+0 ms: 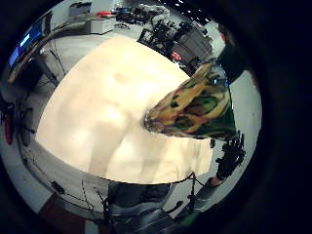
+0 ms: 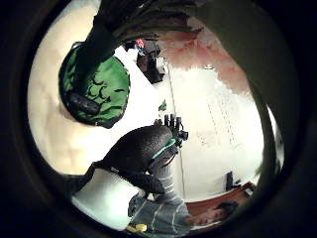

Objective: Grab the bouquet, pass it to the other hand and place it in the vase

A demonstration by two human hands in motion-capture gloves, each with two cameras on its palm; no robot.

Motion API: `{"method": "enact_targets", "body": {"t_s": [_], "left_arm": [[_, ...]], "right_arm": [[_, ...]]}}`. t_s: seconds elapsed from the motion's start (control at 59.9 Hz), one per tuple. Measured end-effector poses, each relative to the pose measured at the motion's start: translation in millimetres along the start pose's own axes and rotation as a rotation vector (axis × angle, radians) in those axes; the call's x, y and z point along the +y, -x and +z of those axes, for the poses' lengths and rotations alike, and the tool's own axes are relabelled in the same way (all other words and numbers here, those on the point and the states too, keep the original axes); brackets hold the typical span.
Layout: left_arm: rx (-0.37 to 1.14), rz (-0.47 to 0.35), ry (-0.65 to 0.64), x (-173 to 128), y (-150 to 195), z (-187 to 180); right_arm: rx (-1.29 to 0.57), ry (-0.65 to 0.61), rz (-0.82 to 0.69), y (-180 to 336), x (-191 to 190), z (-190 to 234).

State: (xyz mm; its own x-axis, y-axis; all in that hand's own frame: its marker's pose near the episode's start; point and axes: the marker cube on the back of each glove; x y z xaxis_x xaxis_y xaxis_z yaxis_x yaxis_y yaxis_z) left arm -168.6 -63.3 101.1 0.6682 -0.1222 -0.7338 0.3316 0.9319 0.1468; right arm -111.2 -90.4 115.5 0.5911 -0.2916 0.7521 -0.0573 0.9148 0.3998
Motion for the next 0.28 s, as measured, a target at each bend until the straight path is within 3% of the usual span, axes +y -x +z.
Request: {"method": "enact_targets", "body": {"t_s": [0.084, 0.2, 0.284], "left_arm": [[-0.022, -0.053, -0.022, 9, -1, -7], [-0.035, -0.066, -0.015, 10, 1, -9], [-0.040, -0.068, -0.009, 9, 3, -9]], "right_arm": [[-0.181, 0.040, -0.025, 27, 13, -1], [0.025, -0.023, -0.080, 5, 3, -11], [-0.155, 0.028, -0.034, 28, 13, -8]]}}
